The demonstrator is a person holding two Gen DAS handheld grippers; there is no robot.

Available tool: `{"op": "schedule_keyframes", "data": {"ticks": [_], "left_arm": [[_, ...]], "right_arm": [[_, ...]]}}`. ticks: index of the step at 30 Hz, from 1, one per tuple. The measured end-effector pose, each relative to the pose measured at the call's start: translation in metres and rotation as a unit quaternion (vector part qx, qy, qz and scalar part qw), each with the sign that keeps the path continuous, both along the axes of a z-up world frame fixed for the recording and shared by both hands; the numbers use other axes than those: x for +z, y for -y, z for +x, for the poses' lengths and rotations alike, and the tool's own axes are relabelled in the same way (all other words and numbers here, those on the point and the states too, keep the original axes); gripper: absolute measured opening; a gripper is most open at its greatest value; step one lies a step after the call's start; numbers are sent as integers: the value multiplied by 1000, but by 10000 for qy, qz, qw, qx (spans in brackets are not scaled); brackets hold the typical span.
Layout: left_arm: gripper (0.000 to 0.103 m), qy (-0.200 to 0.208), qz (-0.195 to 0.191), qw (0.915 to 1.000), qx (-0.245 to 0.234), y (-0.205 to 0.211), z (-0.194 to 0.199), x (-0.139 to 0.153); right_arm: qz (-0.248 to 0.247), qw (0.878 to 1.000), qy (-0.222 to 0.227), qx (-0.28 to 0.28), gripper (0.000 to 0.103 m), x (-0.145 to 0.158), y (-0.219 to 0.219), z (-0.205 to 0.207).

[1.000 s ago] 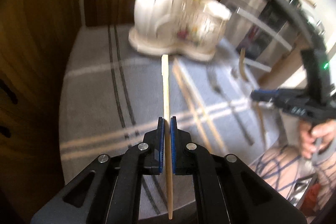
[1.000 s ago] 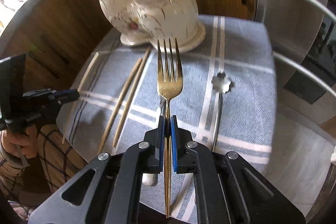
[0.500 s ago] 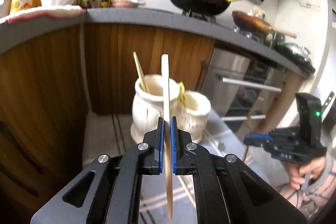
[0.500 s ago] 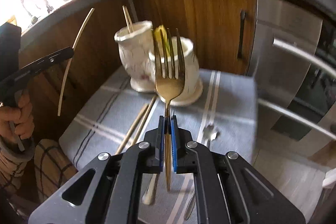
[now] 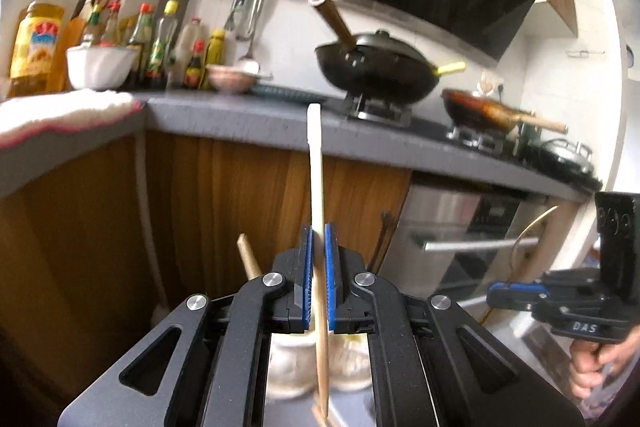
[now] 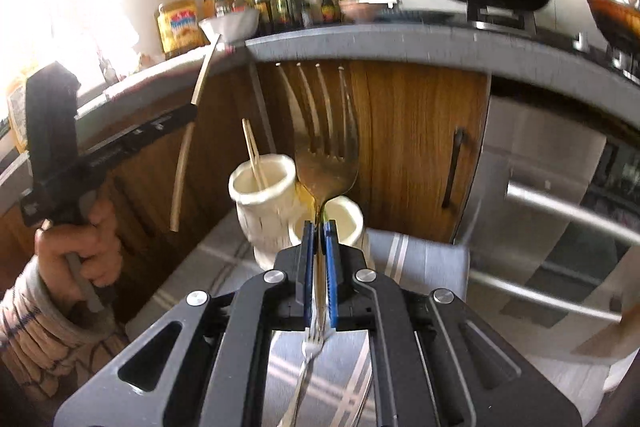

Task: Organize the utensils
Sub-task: 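Lift the chopstick and gold fork up over the ceramic holder pots, then release chopstick into the taller pot while right tool drops gold fork into the smaller pot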

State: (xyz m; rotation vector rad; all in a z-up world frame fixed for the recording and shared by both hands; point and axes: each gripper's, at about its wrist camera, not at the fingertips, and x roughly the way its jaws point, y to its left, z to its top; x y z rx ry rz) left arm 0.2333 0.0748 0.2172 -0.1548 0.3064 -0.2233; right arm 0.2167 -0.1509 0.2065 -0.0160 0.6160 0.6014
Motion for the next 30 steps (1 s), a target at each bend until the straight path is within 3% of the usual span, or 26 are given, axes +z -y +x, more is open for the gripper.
{"op": "schedule_keyframes", "data": {"ticks": [6, 13, 19, 30], "left_arm": [[6, 340, 90, 9993, 115, 11, 30, 7], [6, 500, 130, 9983, 269, 13, 54, -10], [6, 457, 152, 9981, 380, 8, 65, -36], [6, 354, 118, 9985, 410, 0, 73, -57]], "right_arm": [[83, 9998, 203, -26, 5, 24, -8, 21], [135, 9994, 296, -84, 5, 29, -19, 45], [77, 9996, 234, -118, 5, 15, -25, 59], [-118, 9999, -34, -68, 5, -11, -40, 74]]}}
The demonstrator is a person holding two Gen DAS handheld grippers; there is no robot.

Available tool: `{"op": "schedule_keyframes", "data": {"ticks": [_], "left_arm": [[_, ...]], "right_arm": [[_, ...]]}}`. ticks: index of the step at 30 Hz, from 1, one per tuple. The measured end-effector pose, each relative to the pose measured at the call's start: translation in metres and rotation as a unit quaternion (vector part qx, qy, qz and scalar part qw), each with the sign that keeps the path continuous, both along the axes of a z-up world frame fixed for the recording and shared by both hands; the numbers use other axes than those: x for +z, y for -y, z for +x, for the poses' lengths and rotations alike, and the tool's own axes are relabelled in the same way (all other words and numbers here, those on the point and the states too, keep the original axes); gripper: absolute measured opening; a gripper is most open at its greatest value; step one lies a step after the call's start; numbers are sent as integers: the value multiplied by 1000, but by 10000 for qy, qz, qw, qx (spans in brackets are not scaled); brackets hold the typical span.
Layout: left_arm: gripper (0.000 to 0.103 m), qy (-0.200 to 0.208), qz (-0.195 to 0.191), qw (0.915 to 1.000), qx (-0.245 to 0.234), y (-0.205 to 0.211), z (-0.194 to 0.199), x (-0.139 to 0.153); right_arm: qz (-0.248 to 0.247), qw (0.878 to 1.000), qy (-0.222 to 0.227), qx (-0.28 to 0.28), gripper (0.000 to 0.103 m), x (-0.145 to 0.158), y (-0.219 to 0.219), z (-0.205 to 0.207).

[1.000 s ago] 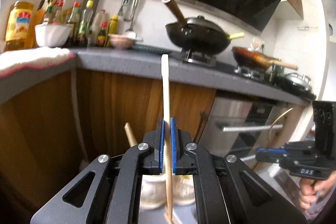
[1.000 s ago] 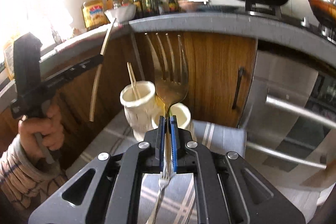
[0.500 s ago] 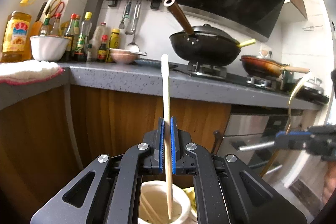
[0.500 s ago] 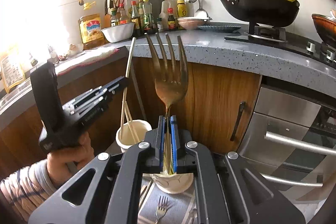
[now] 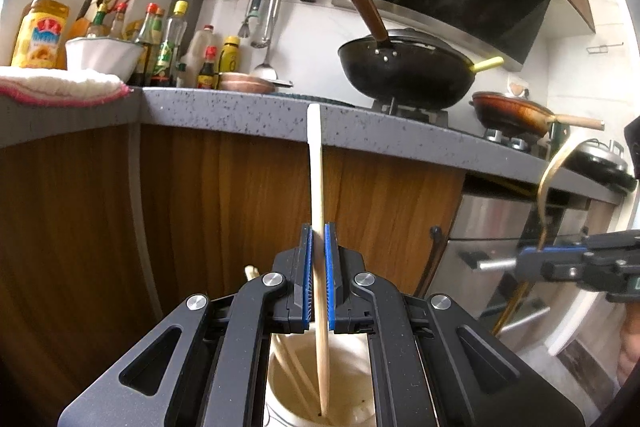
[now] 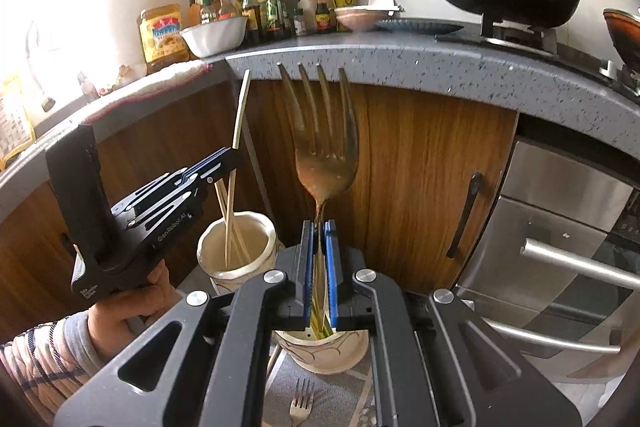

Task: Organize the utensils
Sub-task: 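Release chopstick into the taller pot while right tool drops gold fork into the smaller pot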

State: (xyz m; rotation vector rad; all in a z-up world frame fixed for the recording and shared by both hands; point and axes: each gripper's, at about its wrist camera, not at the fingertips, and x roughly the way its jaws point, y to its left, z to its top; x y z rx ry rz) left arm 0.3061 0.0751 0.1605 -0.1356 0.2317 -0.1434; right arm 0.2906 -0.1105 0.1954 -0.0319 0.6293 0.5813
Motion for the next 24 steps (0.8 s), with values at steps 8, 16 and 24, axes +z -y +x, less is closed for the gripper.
{"op": "schedule_keyframes", "data": {"ticks": [8, 16, 24], "left_arm": [[6, -190, 20, 9998, 9, 1, 0, -17], [6, -294, 108, 9995, 55, 4, 1, -25], [6, -417, 203, 9988, 185, 6, 6, -32]], "right_arm": [[-184, 9992, -347, 24, 5, -30, -12, 14], [-237, 9978, -614, -23, 5, -50, -19, 30], [-253, 9968, -760, -59, 5, -59, -27, 43]]}}
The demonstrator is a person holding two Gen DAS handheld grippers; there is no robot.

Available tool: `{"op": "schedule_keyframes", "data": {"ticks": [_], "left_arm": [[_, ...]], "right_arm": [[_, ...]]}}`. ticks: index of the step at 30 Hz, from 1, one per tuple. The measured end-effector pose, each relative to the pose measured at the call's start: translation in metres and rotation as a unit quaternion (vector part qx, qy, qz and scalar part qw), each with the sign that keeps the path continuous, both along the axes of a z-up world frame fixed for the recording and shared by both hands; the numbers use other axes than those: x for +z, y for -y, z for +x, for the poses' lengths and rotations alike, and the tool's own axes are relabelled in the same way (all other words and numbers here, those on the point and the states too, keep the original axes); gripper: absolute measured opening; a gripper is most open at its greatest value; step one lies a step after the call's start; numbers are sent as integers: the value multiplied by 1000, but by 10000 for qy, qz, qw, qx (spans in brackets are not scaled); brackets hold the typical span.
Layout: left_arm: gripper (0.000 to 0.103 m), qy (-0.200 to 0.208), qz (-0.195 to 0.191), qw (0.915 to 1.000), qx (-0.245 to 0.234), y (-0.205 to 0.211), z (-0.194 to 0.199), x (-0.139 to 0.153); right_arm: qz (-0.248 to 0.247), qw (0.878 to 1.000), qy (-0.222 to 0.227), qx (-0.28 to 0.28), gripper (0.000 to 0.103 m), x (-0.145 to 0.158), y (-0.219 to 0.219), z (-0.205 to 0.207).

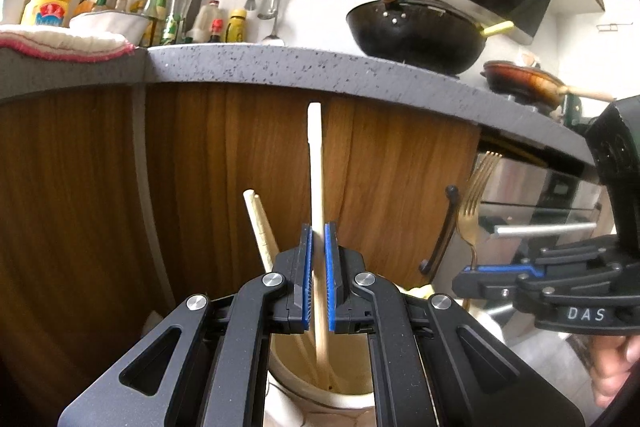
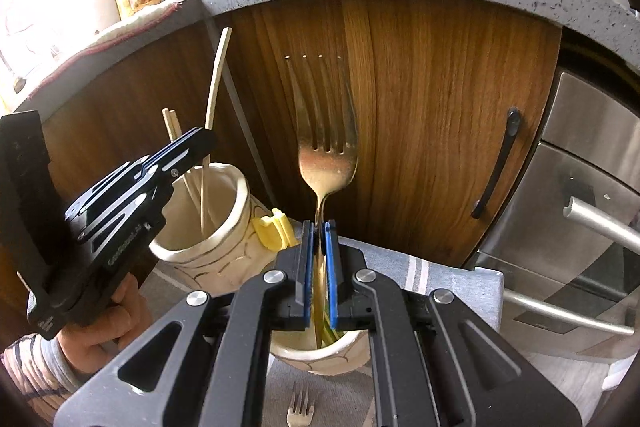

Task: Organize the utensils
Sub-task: 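Release chopstick into the taller pot while right tool drops gold fork into the smaller pot, then move both open tools back down to the remaining utensils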

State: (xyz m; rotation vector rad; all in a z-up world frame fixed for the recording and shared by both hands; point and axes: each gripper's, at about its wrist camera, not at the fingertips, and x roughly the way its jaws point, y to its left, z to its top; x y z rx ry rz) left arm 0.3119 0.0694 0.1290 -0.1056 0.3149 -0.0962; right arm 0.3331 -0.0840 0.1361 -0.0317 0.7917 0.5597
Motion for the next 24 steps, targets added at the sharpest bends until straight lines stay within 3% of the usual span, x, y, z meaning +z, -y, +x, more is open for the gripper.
{"op": "schedule_keyframes", "data": {"ticks": [6, 10, 15, 18, 24], "left_arm": [[6, -103, 34, 9999, 26, 0, 2, -4], [13, -131, 87, 9999, 20, 2, 2, -3], [36, -56, 202, 9998, -22, 8, -7, 4], [56, 50, 245, 9997, -40, 10, -17, 12], [67, 309, 264, 9991, -70, 12, -46, 27]], "right_arm": [[17, 10000, -50, -15, 5, -2, -1, 7], [23, 10000, -78, -56, 6, -4, -1, 12], [87, 9999, -77, -98, 8, -5, 4, 12], [141, 9999, -13, -52, 23, -1, 9, 6], [234, 9995, 185, -38, 29, 10, 27, -19]]}}
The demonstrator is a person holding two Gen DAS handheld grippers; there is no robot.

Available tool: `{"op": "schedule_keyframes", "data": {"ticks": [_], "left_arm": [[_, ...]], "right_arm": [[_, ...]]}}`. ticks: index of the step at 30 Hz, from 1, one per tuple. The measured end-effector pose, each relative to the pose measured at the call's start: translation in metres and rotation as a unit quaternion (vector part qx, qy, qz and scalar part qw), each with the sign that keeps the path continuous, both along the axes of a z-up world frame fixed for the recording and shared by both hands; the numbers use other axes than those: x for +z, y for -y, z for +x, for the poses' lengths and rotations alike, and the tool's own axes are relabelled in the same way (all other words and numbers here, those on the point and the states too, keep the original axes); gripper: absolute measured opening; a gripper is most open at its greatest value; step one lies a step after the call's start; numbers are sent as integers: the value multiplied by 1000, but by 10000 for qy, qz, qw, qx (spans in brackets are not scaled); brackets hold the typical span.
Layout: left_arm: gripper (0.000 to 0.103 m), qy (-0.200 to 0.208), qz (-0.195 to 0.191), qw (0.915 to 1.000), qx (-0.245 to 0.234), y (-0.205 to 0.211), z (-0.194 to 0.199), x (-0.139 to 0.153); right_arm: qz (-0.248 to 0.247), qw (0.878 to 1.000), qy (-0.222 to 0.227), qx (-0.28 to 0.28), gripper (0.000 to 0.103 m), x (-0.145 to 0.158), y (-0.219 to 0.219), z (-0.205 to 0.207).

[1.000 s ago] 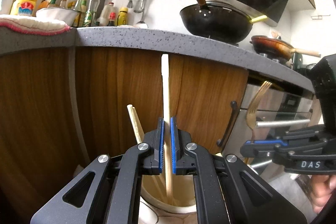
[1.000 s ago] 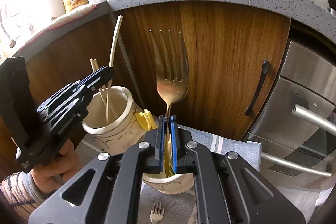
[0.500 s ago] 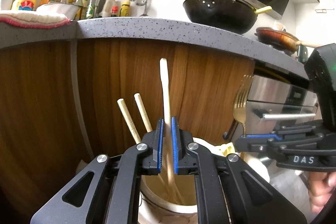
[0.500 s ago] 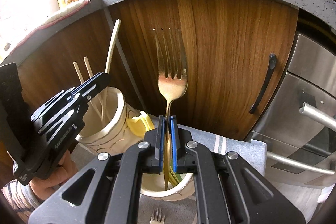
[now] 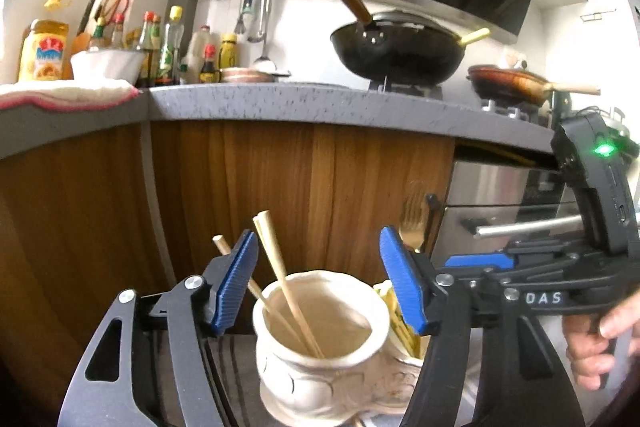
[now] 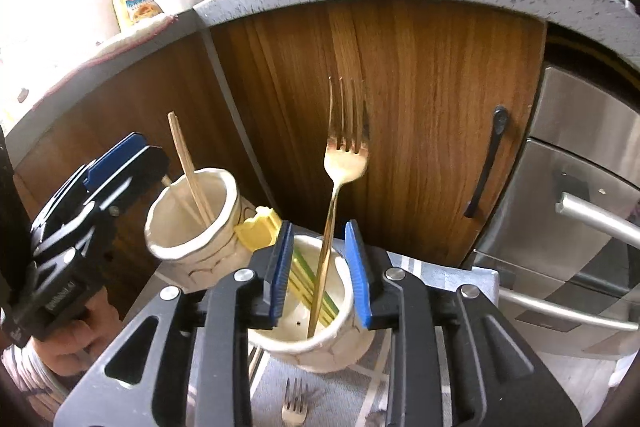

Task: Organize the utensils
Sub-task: 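Move both open tools back down to the remaining utensils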

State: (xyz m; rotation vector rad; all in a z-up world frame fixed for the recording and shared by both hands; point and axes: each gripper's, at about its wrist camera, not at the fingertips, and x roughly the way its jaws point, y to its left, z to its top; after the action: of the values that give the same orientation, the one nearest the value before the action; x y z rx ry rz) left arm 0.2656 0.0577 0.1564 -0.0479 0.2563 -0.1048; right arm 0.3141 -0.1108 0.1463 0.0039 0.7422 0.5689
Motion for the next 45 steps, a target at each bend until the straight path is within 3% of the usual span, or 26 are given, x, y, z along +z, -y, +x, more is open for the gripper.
{"op": "schedule_keyframes", "data": {"ticks": [7, 13, 16, 24, 33, 37, 41, 45], "left_arm": [[69, 116, 30, 9999, 18, -2, -43, -2], [69, -548, 86, 9985, -24, 2, -64, -38], [69, -1214, 66, 9926, -59, 6, -64, -69], [54, -2184, 387, 9748, -246, 30, -66, -124], [47, -2583, 778, 9624, -303, 49, -63, -142], [46, -2756, 970, 9558, -344, 57, -59, -147], [37, -2904, 1051, 9502, -410, 57, -56, -151], [17, -2902, 1193, 9481, -515, 58, -58, -151]], "right_arm": [[-127, 9999, 1, -5, 31, -17, 29, -45], [-706, 9968, -369, -73, 31, -70, 43, -69], [-859, 9949, -531, -84, 31, -88, 47, -73], [-1084, 9918, -662, -105, 31, -119, 53, -83], [-1252, 9894, -709, -216, 32, -139, 52, -75], [-1310, 9890, -658, -204, 38, -143, 49, -72], [-1256, 9898, -651, -167, 40, -144, 46, -70], [-1287, 9900, -559, -113, 40, -145, 40, -72]]}}
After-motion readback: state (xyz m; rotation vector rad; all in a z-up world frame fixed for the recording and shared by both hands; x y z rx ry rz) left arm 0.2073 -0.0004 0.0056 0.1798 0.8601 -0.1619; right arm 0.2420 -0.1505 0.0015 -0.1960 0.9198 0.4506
